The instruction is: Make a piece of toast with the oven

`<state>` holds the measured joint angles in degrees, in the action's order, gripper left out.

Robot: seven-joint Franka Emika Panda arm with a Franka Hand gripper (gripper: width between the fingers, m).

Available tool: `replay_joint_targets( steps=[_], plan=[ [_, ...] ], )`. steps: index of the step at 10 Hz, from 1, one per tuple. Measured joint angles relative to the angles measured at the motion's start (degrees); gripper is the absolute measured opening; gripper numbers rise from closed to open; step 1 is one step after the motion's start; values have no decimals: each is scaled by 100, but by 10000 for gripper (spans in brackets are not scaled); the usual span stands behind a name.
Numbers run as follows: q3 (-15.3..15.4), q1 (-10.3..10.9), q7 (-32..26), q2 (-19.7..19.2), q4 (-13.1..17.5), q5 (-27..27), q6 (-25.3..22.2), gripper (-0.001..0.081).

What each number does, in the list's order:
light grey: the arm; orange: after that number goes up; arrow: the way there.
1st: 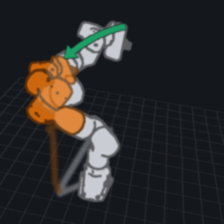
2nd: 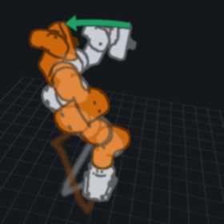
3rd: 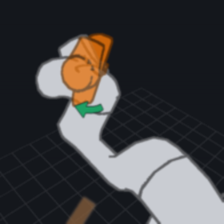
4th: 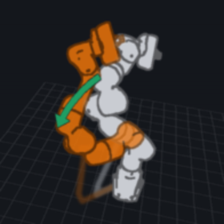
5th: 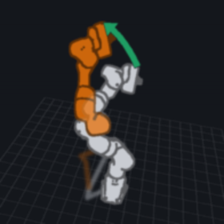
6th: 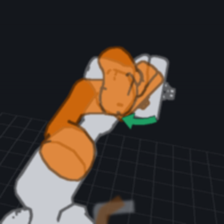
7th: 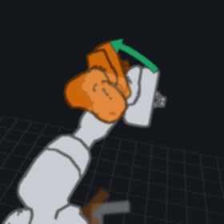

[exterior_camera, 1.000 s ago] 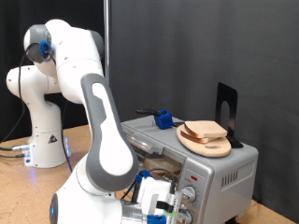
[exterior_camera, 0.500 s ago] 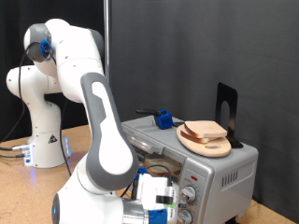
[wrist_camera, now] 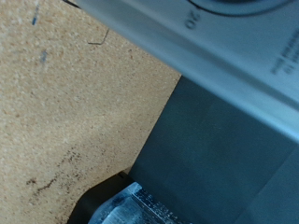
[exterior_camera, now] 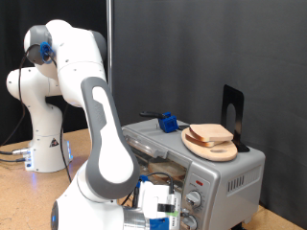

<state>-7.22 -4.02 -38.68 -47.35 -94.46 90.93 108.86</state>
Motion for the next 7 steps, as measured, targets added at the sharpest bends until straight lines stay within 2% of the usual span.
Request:
replay_joint_targets(
  steps=[7],
  plan=[
    [15, 28, -175, -86, 55, -24, 31, 795]
  ],
)
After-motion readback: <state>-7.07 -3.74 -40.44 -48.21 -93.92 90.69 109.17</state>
